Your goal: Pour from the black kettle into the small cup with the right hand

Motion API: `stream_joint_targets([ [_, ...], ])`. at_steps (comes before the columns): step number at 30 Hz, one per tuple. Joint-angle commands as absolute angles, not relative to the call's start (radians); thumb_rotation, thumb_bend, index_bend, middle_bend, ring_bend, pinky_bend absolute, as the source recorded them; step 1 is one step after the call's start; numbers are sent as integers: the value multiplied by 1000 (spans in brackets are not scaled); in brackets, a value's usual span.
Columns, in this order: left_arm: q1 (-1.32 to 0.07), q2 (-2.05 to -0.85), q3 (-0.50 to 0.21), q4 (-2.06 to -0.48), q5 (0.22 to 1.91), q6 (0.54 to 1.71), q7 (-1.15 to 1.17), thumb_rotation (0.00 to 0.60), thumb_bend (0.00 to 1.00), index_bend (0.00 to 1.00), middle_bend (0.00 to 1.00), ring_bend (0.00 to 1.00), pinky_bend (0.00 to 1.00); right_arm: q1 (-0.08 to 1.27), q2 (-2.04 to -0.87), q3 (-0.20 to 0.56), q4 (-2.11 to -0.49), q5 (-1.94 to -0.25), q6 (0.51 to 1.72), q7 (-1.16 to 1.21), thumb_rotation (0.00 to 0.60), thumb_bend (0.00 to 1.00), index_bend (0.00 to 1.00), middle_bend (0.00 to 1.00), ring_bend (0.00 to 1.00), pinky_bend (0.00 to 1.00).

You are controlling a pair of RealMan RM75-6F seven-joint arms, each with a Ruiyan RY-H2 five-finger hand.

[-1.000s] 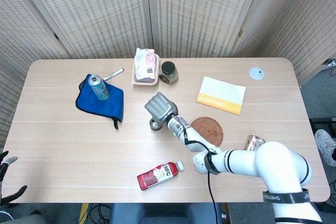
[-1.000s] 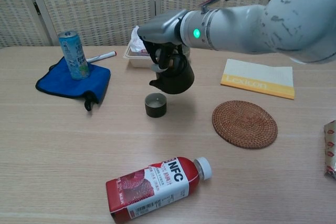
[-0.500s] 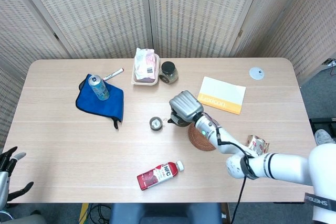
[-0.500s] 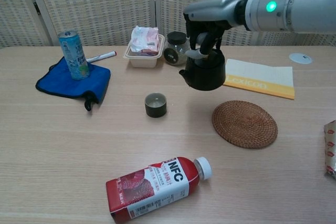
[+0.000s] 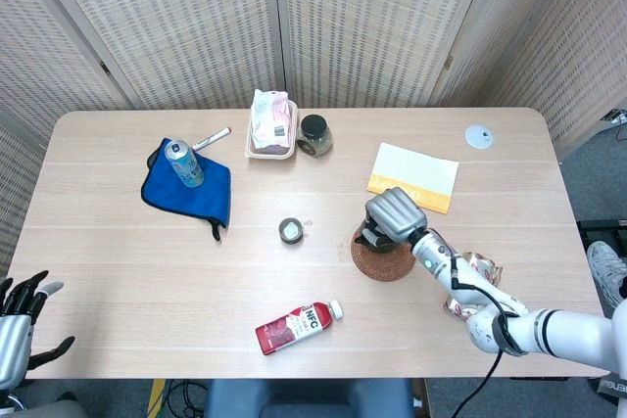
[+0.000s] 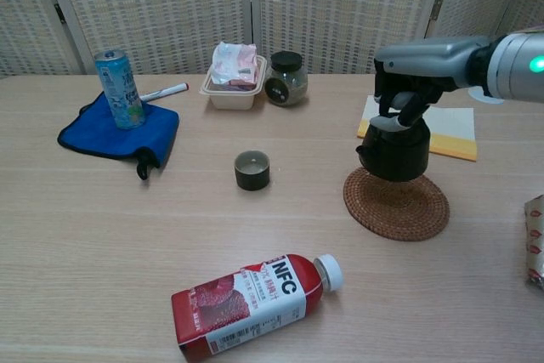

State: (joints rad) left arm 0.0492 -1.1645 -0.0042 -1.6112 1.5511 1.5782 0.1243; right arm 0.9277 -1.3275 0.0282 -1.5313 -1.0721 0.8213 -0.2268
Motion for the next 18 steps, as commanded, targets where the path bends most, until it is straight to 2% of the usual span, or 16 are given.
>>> stream_joint_targets([
  [1,46,-1167,-3,-1610,1550,1573,125,600,135,232,107,131,3,897,-1355,19,-1483,-1112,817,-183,498,411,1000,999,920,476],
  [10,42,-1177,-1,-1603,1540,1564,125,600,135,232,107,131,3,866,-1410,22,-1395,-1174,797,-118,496,368,1000,999,920,476],
  [18,42,-1177,0,-1602,1537,1566,126,600,135,232,107,131,3,854,-1423,38,-1370,-1208,783,-80,496,94,1000,999,920,476],
])
